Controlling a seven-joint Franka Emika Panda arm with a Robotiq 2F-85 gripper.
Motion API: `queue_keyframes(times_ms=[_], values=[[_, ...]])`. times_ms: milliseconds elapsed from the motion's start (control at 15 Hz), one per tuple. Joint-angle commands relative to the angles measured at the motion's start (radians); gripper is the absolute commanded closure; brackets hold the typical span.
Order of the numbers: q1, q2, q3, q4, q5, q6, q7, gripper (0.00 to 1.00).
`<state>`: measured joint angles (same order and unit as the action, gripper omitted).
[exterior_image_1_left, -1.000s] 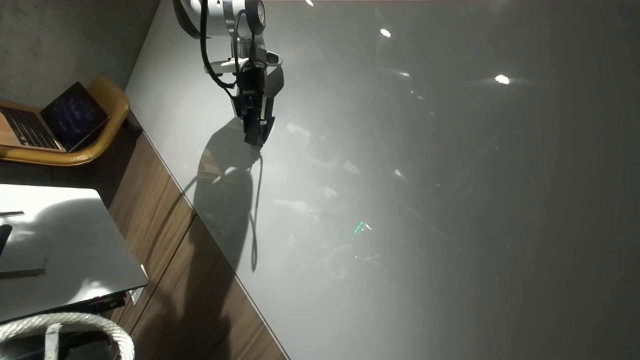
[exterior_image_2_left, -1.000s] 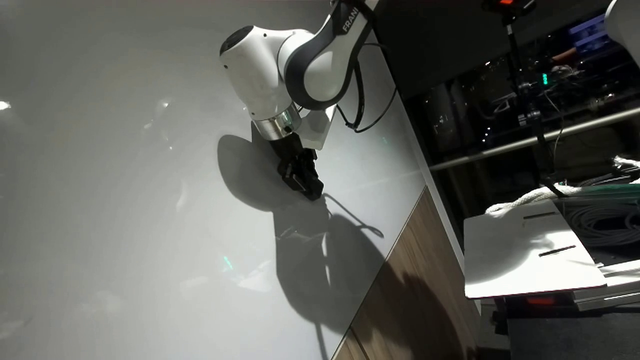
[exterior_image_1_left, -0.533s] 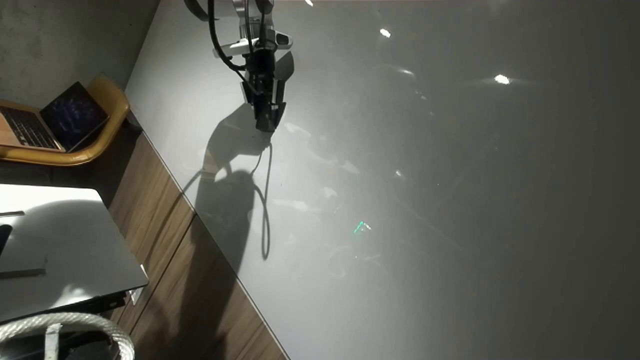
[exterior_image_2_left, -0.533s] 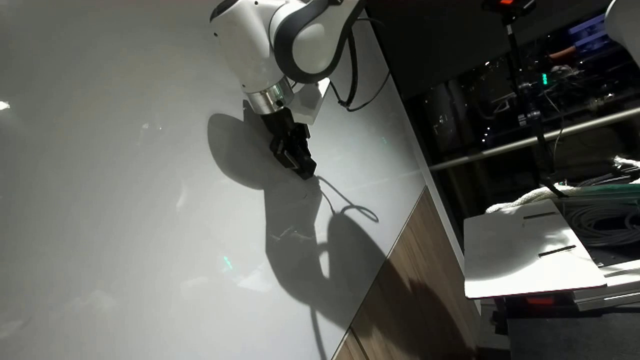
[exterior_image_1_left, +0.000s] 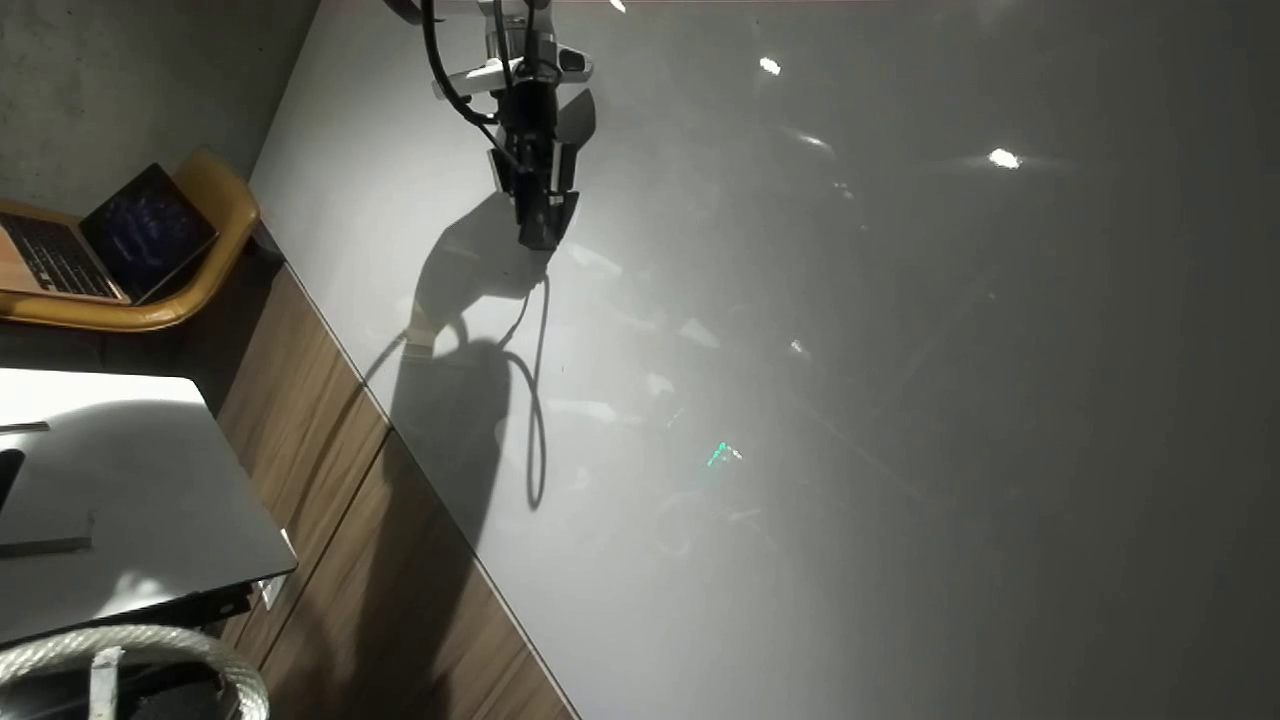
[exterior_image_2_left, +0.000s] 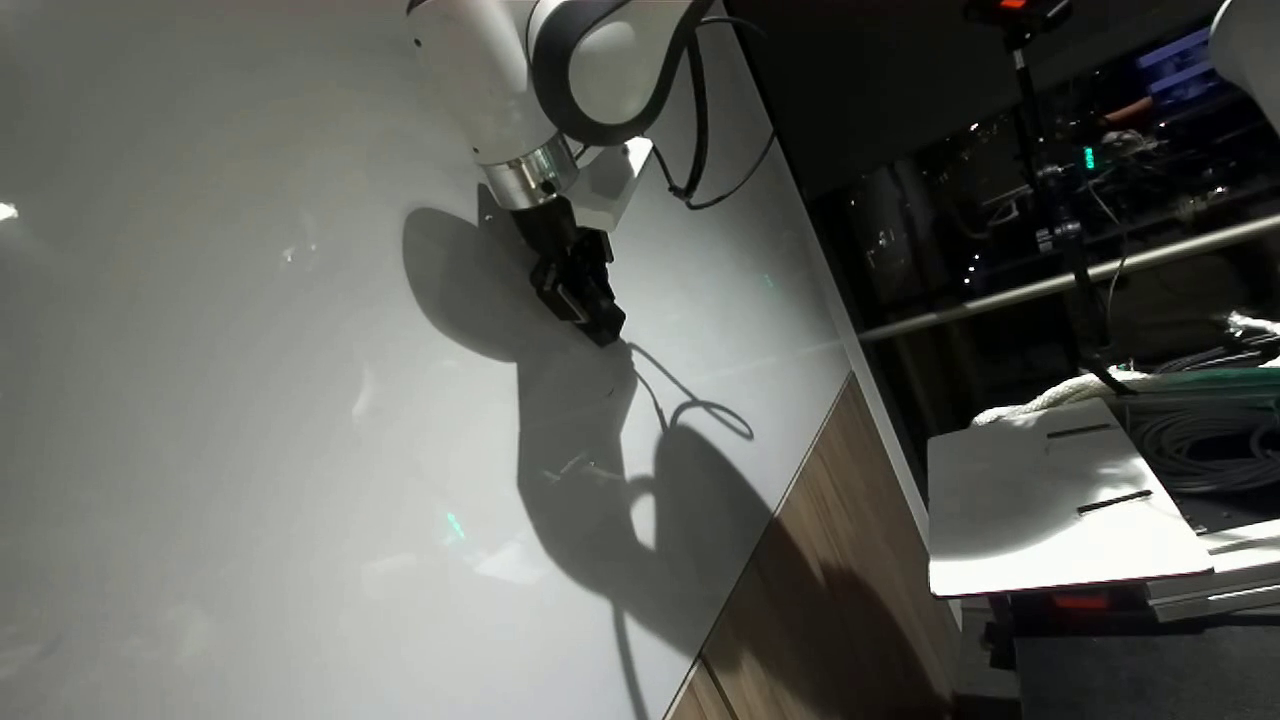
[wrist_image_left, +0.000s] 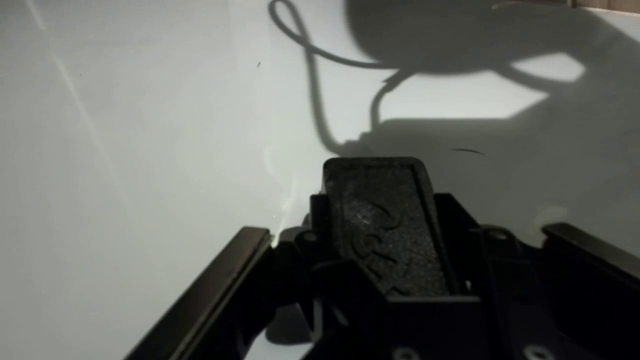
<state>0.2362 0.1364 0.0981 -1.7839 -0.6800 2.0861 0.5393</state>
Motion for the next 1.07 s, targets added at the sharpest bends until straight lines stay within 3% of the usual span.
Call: queue_keyframes(times_ms=[0, 1000], values=[[-0.008, 0.113, 0.008, 0.145, -0.019, 0.077, 0.011, 0.71], [-0.009, 0.165, 0.003, 0.099, -0.001, 0.133, 0.115, 0.71]])
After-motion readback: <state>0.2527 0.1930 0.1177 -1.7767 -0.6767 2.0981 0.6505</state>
